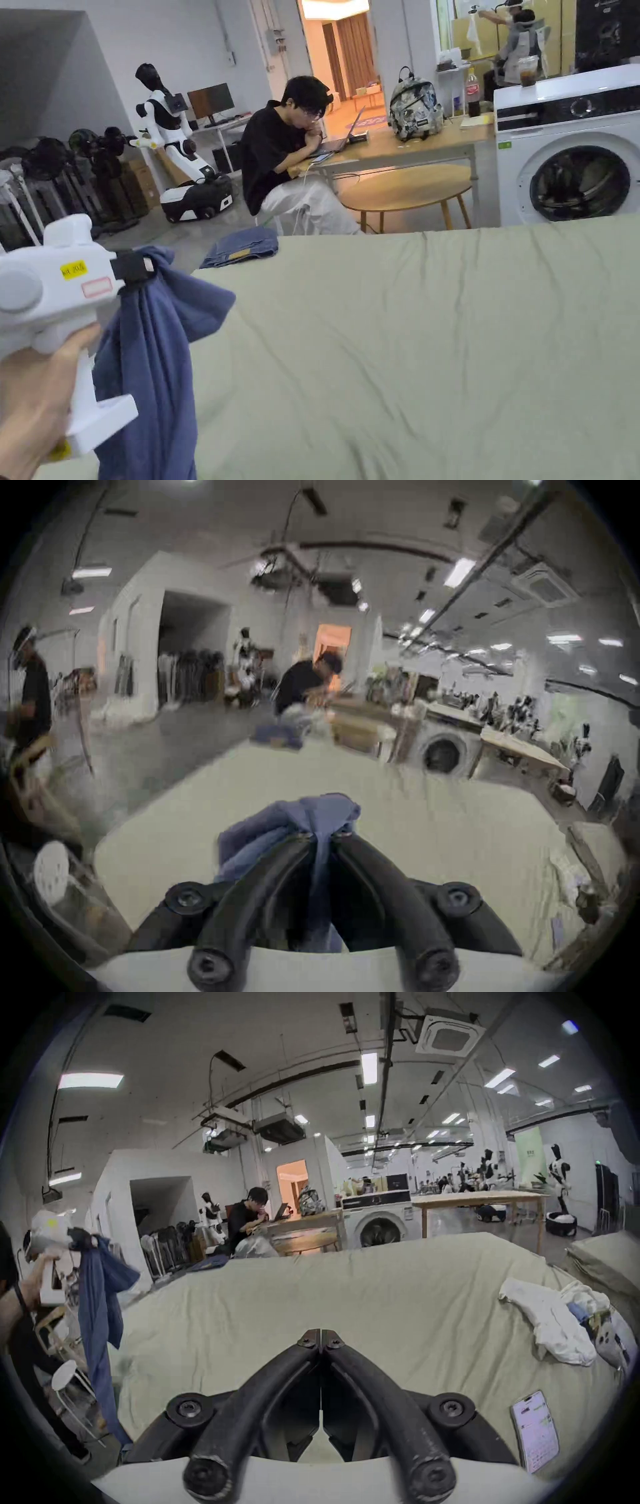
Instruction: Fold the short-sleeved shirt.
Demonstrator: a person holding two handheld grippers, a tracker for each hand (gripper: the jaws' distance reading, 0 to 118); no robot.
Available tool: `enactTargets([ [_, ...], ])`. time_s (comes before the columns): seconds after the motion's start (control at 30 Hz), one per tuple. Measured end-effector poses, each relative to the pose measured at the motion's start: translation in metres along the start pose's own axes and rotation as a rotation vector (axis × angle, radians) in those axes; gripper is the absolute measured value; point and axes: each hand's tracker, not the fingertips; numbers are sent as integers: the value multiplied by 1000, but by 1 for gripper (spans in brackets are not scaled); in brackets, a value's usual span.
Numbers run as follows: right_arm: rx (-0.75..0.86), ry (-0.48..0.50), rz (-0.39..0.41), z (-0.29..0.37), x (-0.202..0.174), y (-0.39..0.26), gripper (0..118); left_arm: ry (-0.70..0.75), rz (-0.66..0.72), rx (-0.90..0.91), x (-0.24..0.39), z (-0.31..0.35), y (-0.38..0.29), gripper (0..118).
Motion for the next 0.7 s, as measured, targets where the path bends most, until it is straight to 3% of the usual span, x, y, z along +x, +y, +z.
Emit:
enactTargets([
  [0.1, 7, -34, -19, 6, 11, 4, 0, -45, -78, 39, 35, -15, 22, 0],
  [0.2, 7, -62, -23, 10, 20, 4, 0, -121, -122, -8, 88, -36, -7, 0],
  [0.47, 35, -122, -15, 33, 44, 18, 0, -507, -100, -367, 291, -85, -232, 0],
  [0.6, 19, -203, 7, 53, 62, 17, 0, -732, -189, -568, 398, -47, -341, 0],
  [0.7, 7, -263, 28, 63, 73, 14, 0, -892, -242, -604, 461, -5, -382, 0],
])
